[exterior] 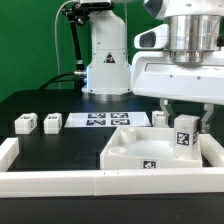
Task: Assemble square table
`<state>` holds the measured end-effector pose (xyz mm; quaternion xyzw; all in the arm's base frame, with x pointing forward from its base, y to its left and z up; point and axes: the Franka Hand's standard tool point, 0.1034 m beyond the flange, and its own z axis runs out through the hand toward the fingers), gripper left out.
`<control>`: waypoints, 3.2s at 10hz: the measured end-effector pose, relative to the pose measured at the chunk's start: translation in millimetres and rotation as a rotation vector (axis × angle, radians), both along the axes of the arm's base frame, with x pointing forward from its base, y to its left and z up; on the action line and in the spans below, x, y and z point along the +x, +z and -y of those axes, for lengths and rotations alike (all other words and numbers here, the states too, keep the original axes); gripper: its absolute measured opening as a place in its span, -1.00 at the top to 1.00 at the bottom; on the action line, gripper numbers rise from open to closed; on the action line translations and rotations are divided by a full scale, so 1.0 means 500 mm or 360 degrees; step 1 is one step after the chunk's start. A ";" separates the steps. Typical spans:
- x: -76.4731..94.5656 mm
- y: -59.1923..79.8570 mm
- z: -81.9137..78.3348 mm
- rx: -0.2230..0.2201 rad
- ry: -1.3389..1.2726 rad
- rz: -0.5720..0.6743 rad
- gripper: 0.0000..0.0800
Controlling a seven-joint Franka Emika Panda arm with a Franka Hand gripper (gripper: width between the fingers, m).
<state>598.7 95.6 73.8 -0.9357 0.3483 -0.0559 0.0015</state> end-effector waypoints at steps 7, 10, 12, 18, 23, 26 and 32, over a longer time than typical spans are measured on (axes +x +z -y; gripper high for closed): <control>-0.039 0.050 -0.020 0.0017 0.0475 -0.0001 -0.62; -0.039 0.048 -0.019 0.0015 0.0484 -0.0004 -0.62; -0.044 0.045 -0.010 -0.0018 0.0810 -0.0025 -0.62; -0.078 0.037 0.000 -0.0011 0.0922 -0.0033 -0.62; -0.167 0.011 -0.020 -0.0027 0.1035 -0.0024 -0.62; -0.204 0.003 -0.026 -0.0022 0.1000 -0.0031 -0.62; -0.287 -0.027 -0.022 -0.0030 0.1067 -0.0062 -0.62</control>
Offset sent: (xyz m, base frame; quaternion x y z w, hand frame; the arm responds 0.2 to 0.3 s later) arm -0.0307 0.0216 0.0291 0.0483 -0.0524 -0.1626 0.9841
